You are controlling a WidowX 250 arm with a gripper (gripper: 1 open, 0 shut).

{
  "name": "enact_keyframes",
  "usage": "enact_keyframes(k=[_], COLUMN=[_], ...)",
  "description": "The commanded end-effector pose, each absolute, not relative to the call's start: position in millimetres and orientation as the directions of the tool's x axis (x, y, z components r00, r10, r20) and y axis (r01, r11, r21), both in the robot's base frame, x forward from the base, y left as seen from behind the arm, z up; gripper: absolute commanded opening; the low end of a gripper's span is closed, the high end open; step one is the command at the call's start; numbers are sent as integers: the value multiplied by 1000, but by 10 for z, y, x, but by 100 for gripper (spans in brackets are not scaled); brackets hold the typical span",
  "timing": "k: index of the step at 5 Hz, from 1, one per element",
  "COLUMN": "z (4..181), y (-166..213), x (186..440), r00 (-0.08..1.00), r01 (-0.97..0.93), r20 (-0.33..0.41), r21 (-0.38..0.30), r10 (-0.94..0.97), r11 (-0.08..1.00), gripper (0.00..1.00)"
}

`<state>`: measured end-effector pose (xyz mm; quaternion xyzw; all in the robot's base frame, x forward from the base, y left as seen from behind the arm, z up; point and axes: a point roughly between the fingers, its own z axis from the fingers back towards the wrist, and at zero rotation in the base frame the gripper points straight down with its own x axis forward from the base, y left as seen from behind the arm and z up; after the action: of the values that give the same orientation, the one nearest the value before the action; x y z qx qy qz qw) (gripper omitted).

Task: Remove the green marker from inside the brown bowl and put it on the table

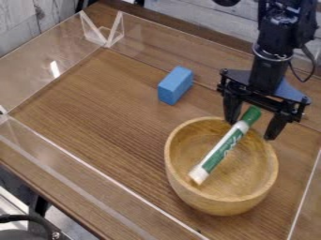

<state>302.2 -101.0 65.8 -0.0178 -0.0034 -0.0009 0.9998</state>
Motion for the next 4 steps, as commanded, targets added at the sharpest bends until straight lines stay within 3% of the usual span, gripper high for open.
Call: enact_keyframes(k=[1,4], z=[708,653], y=[-1054,-1113], x=[3057,2987], r00=[999,999], r01=[4,5], r20=[39,36], r21=[-46,-48], r10=[-3,-3], r11=[999,999], gripper=[100,100])
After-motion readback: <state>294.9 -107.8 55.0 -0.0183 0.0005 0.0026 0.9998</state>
